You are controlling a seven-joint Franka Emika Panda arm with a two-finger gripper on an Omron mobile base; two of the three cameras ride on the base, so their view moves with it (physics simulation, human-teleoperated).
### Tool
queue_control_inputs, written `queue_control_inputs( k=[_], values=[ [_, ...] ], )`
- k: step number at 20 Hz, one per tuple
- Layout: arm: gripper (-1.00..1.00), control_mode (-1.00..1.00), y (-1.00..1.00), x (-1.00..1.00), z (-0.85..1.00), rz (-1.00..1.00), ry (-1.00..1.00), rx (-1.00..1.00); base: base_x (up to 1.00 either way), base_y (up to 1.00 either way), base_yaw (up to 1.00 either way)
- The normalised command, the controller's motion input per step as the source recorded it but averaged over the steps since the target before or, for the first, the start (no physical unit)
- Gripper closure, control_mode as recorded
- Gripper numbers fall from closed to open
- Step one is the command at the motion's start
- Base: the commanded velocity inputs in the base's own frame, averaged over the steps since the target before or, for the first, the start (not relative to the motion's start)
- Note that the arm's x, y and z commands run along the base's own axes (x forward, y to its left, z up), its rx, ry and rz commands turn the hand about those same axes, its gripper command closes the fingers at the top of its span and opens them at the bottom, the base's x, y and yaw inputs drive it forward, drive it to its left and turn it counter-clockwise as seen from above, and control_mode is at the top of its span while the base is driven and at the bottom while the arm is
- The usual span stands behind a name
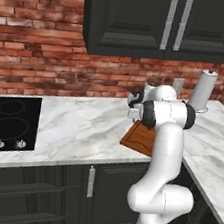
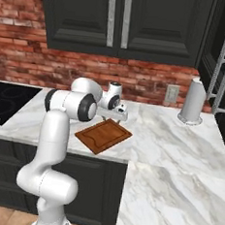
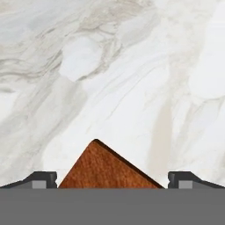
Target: Move the cutting board and knife to the sink. Then move spray from the cabinet to the counter.
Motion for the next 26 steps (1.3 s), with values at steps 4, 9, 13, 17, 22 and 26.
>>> queue_control_inputs(
  k=[4,9,13,17,22,26],
  values=[
    [-1.00,1.00,0.00,0.00,0.00,0.00,0.00,0.00,-0.36,0.09,-0.05],
    [-1.00,1.00,0.00,0.00,0.00,0.00,0.00,0.00,-0.25,0.16,-0.03],
    [-1.00,1.00,0.00,0.00,0.00,0.00,0.00,0.00,-0.32,0.13,-0.01],
    [-1.00,1.00,0.00,0.00,0.00,0.00,0.00,0.00,-0.49,0.08,0.00],
    [-1.00,1.00,0.00,0.00,0.00,0.00,0.00,0.00,-0.42,0.08,0.00],
    [-1.00,1.00,0.00,0.00,0.00,0.00,0.00,0.00,-0.11,0.04,0.00]
  ],
)
